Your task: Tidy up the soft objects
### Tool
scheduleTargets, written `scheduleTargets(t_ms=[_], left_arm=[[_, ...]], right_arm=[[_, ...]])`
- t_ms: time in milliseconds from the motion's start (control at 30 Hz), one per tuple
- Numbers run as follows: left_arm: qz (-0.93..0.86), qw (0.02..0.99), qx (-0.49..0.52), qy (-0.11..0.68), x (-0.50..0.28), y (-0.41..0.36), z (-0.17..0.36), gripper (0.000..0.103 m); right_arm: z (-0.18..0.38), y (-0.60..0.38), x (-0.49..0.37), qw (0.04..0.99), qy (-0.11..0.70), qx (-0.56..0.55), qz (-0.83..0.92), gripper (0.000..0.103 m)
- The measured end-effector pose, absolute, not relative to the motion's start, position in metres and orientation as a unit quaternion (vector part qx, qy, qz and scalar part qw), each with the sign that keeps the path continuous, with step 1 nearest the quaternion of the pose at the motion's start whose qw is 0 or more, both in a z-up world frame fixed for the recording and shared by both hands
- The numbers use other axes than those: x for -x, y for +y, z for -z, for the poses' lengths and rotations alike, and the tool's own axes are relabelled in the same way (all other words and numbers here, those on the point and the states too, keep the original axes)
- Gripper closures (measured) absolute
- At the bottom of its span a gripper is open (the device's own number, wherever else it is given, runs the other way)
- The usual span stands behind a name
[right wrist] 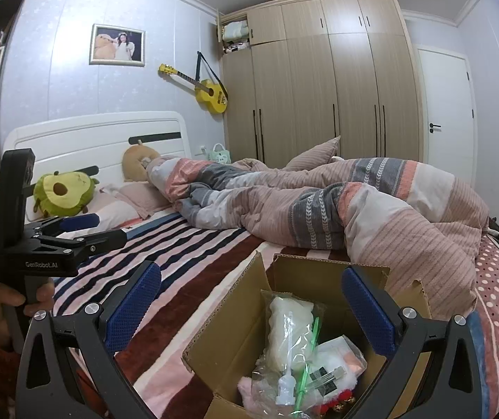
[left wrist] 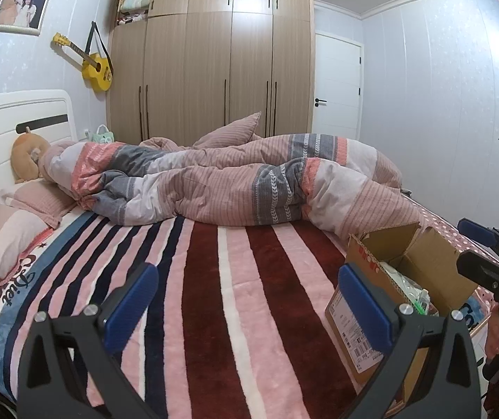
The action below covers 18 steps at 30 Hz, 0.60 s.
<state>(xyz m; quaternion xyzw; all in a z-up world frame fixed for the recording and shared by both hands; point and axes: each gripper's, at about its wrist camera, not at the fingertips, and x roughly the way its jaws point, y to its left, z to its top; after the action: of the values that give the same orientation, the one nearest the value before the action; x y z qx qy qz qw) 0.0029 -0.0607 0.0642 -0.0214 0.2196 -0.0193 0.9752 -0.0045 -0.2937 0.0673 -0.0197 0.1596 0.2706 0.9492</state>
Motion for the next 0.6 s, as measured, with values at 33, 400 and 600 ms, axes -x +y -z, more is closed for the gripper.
scheduleTargets(t_ms=[33,400,600], left_arm=[[0.018,0.975,0.023,0.219,-0.0024,-0.0597,-0.0641,0.001],[0.019,0.976,0.022,0.216,-0.0015,-0.0548,-0.0650,0.001],[0.018,0.976,0.021,0.216,-0.0013,-0.0549,-0.0650,0.001]], right_arm=[[-0.0671,-0.2940,0.0044,0.949,0.160,0.019,-0.271,0.000],[-0.0653,-0.2939,0.0053,0.950,0.161,0.021,-0.268,0.000],[-0.0653,-0.2926,0.0061,0.950,0.161,0.022,-0.267,0.000]])
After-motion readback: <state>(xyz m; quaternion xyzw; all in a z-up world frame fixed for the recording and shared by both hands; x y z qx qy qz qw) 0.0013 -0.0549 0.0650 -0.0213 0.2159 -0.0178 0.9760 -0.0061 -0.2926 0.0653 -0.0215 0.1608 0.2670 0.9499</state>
